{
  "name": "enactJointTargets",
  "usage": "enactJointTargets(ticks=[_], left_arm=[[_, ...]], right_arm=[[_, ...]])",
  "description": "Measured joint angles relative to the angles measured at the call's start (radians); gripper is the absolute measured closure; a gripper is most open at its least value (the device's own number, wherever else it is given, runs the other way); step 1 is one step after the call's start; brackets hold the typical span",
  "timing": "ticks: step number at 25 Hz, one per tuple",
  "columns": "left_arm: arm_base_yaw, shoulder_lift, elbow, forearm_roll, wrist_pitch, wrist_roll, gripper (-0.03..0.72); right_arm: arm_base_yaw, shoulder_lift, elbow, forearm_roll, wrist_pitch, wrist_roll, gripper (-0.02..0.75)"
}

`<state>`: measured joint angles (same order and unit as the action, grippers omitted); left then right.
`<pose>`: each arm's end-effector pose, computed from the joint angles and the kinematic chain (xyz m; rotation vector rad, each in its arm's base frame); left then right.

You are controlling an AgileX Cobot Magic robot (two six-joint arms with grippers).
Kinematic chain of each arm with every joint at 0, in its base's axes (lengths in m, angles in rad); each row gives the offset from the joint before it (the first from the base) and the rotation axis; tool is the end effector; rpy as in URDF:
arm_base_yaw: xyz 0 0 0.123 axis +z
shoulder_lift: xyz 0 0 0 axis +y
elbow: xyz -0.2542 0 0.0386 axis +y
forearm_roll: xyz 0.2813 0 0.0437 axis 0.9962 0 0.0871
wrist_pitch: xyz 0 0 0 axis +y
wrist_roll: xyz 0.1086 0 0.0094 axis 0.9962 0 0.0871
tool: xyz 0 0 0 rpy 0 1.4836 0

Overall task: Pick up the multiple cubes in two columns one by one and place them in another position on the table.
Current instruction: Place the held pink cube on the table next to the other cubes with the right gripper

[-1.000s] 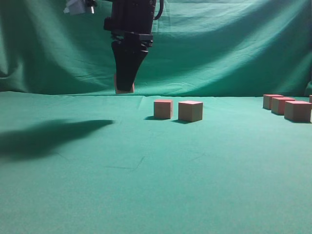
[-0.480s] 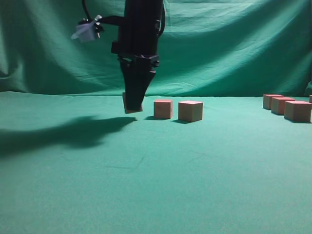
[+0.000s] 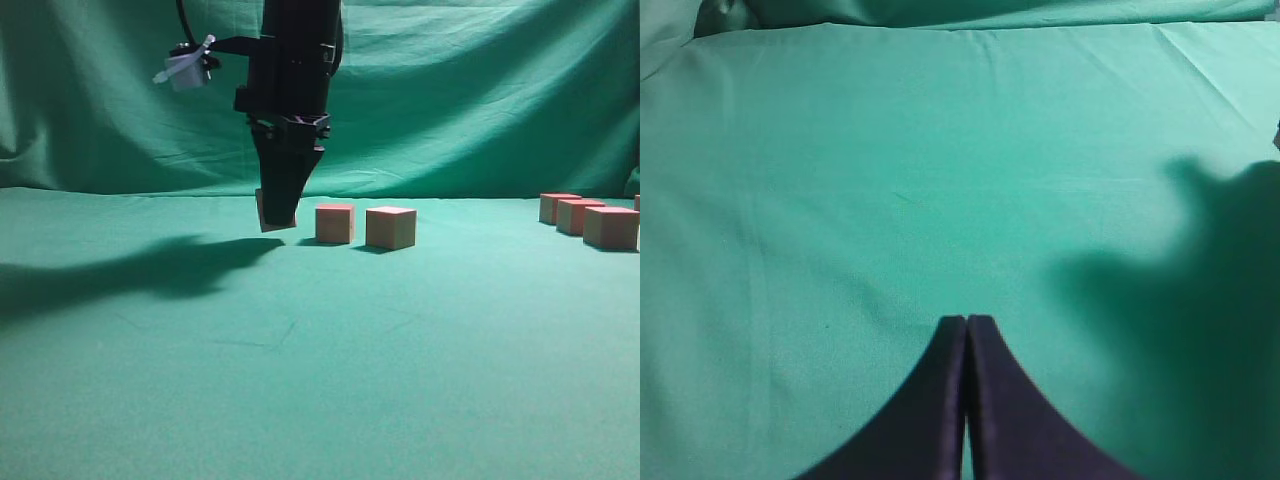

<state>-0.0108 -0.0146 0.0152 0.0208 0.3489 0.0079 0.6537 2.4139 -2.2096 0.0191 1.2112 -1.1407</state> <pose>0.1318 -0.0006 0.1731 0.0301 1.8328 0.0182 0.4163 0.3214 0.1432 -2.2634 1.8149 -0.0589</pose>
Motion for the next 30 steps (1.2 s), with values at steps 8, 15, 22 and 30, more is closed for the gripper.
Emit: enactJointTargets(ticks=[8,15,22,30], left_arm=[[0.0,0.0,0.0,0.0,0.0,0.0,0.688],[0.0,0.0,0.0,0.0,0.0,0.0,0.688],[0.0,0.0,0.0,0.0,0.0,0.0,0.688],[0.0,0.0,0.0,0.0,0.0,0.0,0.688]], right_arm=[[0.0,0.0,0.0,0.013,-0.014,-0.022,0.476],[0.0,0.0,0.0,0.017,-0.02,-0.034,0.476],[0.0,0.016,0.0,0.017,-0.024,-0.04,0.476],[0.0,0.022,0.0,0.017,-0.028,-0.041,0.476]])
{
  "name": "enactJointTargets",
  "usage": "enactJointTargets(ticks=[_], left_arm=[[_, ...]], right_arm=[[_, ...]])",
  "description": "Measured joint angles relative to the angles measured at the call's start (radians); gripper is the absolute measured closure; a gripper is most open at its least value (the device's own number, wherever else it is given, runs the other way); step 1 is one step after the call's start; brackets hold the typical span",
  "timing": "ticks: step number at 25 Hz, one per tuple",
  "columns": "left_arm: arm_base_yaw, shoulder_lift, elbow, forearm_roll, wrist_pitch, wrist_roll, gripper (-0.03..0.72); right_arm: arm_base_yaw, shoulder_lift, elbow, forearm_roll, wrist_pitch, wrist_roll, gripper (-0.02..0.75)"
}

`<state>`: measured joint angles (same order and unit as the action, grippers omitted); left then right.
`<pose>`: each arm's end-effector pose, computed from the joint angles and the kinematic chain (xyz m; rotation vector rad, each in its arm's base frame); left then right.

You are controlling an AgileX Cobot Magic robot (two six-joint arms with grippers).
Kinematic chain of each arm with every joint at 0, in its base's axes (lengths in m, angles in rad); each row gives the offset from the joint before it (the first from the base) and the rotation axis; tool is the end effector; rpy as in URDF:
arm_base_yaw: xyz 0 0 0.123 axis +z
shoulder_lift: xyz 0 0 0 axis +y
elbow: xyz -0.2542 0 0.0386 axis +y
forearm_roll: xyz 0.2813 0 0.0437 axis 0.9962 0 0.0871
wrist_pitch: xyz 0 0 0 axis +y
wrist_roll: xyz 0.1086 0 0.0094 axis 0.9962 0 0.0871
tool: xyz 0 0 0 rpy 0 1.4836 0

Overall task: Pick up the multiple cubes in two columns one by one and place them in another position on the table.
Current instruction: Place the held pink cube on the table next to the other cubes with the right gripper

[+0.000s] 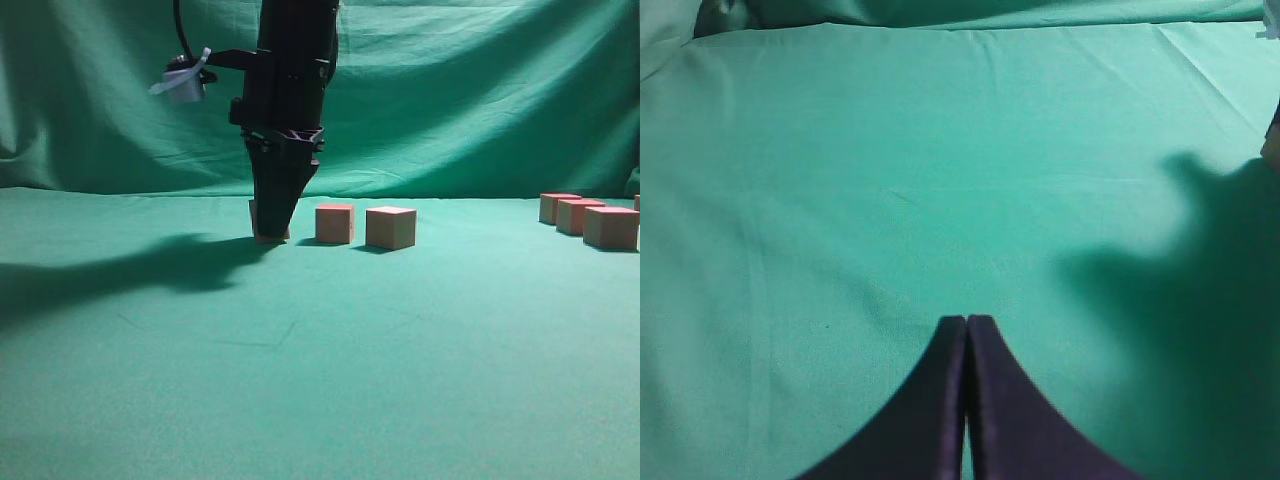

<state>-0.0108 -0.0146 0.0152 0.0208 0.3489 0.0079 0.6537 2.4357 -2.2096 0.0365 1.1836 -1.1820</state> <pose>0.1318 -0.0006 0.1731 0.0301 1.8328 0.0182 0.4178 0.3247 0.1324 -2.2890 1.7682 -0.0447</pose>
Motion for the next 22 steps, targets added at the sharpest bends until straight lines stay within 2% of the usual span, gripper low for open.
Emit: enactJointTargets(ticks=[22], left_arm=[[0.0,0.0,0.0,0.0,0.0,0.0,0.688]], right_arm=[[-0.006,0.0,0.0,0.007,0.003,0.014,0.476]])
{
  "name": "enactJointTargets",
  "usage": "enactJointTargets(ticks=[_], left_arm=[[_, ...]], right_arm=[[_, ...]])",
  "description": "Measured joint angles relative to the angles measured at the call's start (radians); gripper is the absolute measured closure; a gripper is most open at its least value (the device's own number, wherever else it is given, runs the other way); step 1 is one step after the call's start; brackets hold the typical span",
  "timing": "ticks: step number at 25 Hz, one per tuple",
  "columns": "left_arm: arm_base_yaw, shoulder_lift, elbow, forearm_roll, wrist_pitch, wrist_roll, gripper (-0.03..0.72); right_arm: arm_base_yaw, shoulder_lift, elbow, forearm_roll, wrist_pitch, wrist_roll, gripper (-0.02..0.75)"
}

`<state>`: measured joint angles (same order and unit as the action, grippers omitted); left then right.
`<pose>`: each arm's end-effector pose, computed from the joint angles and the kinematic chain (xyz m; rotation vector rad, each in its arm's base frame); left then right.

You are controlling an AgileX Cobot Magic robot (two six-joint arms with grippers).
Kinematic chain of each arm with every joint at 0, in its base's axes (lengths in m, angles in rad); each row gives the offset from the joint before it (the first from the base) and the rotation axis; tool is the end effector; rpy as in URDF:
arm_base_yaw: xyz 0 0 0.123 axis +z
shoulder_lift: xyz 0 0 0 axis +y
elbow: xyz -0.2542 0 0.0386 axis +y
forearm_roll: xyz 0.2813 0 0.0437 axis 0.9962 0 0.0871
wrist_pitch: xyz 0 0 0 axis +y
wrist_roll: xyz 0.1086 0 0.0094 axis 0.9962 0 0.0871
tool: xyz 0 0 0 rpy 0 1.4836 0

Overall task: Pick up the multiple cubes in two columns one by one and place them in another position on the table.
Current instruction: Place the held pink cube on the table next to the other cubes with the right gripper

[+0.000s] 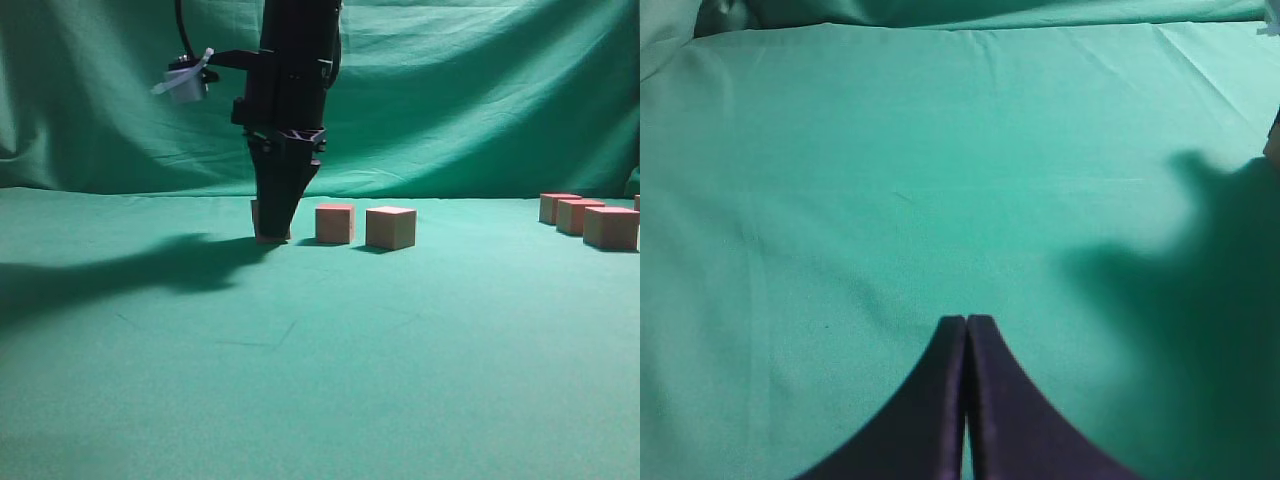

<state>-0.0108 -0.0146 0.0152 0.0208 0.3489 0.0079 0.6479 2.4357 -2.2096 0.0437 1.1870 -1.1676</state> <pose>0.1318 -0.0006 0.1731 0.0301 1.8328 0.0182 0.4190 0.3226 0.1324 -2.2706 1.7942 -0.0320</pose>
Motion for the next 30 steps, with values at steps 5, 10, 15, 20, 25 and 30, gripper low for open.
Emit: enactJointTargets(ticks=[5,10,15,20,25,30], left_arm=[[0.0,0.0,0.0,0.0,0.0,0.0,0.688],[0.0,0.0,0.0,0.0,0.0,0.0,0.688],[0.0,0.0,0.0,0.0,0.0,0.0,0.688],[0.0,0.0,0.0,0.0,0.0,0.0,0.688],[0.0,0.0,0.0,0.0,0.0,0.0,0.688],[0.0,0.0,0.0,0.0,0.0,0.0,0.688]], right_arm=[[-0.002,0.0,0.0,0.0,0.0,0.002,0.476],[-0.002,0.0,0.0,0.0,0.0,0.002,0.476],[-0.004,0.0,0.0,0.008,0.0,0.002,0.476],[-0.004,0.001,0.0,0.01,0.0,0.002,0.476],[-0.004,0.001,0.0,0.01,-0.002,0.002,0.476],[-0.004,0.004,0.0,0.015,0.0,0.004,0.403]])
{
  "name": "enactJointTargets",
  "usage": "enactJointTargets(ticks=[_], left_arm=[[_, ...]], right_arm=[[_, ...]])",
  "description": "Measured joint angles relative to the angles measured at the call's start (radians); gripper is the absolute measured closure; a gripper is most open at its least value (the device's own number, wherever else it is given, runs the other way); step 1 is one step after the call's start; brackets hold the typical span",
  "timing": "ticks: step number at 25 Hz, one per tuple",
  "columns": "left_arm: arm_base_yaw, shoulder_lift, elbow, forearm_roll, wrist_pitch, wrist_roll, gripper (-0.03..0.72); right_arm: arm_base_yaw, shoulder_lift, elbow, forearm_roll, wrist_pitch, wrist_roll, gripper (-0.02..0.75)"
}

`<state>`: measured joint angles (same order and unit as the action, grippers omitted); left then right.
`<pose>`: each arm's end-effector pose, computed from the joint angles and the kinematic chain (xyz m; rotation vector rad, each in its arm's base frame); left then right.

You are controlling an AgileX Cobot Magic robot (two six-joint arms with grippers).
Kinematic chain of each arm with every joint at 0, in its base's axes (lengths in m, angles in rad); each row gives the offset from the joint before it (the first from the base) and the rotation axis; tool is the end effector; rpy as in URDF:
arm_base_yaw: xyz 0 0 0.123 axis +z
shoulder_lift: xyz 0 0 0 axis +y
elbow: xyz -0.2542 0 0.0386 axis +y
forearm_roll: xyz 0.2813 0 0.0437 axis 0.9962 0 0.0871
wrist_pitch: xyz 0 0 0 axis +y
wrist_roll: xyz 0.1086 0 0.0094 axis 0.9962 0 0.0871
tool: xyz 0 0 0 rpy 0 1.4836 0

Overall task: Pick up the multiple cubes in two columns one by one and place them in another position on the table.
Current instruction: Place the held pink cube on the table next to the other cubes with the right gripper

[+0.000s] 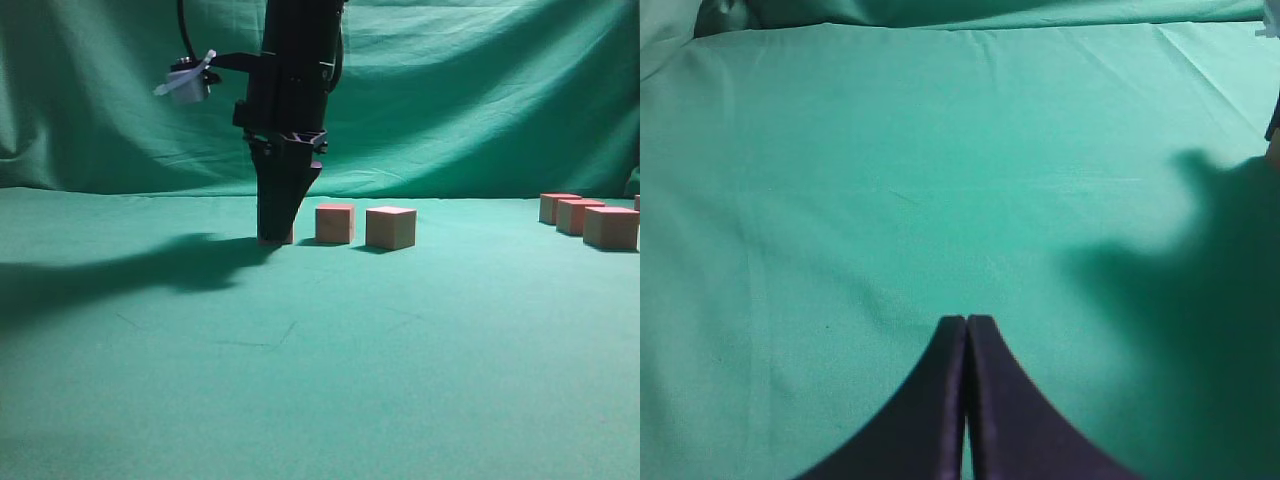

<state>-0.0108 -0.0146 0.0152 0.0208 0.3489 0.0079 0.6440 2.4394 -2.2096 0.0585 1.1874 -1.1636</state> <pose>0.1318 -0.0006 0.1731 0.0301 1.8328 0.0182 0.4193 0.3222 0.1305 -2.2603 1.8079 -0.0104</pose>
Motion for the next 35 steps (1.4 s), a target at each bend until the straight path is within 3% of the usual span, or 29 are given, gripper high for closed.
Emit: enactJointTargets(ticks=[1,2,7,13,14,24,35], left_arm=[[0.0,0.0,0.0,0.0,0.0,0.0,0.688],[0.0,0.0,0.0,0.0,0.0,0.0,0.688],[0.0,0.0,0.0,0.0,0.0,0.0,0.688],[0.0,0.0,0.0,0.0,0.0,0.0,0.688],[0.0,0.0,0.0,0.0,0.0,0.0,0.688],[0.0,0.0,0.0,0.0,0.0,0.0,0.688],[0.0,0.0,0.0,0.0,0.0,0.0,0.688]], right_arm=[[0.0,0.0,0.0,0.001,0.0,0.0,0.421],[0.0,0.0,0.0,0.002,0.0,0.002,0.352],[0.0,0.0,0.0,0.004,-0.021,0.021,0.191],[0.0,0.0,0.0,0.006,-0.05,0.03,0.196],[0.0,0.0,0.0,0.006,-0.051,0.034,0.155],[0.0,0.0,-0.002,0.017,-0.072,0.055,0.17],[0.0,-0.052,-0.117,0.099,-0.047,0.1,0.17]])
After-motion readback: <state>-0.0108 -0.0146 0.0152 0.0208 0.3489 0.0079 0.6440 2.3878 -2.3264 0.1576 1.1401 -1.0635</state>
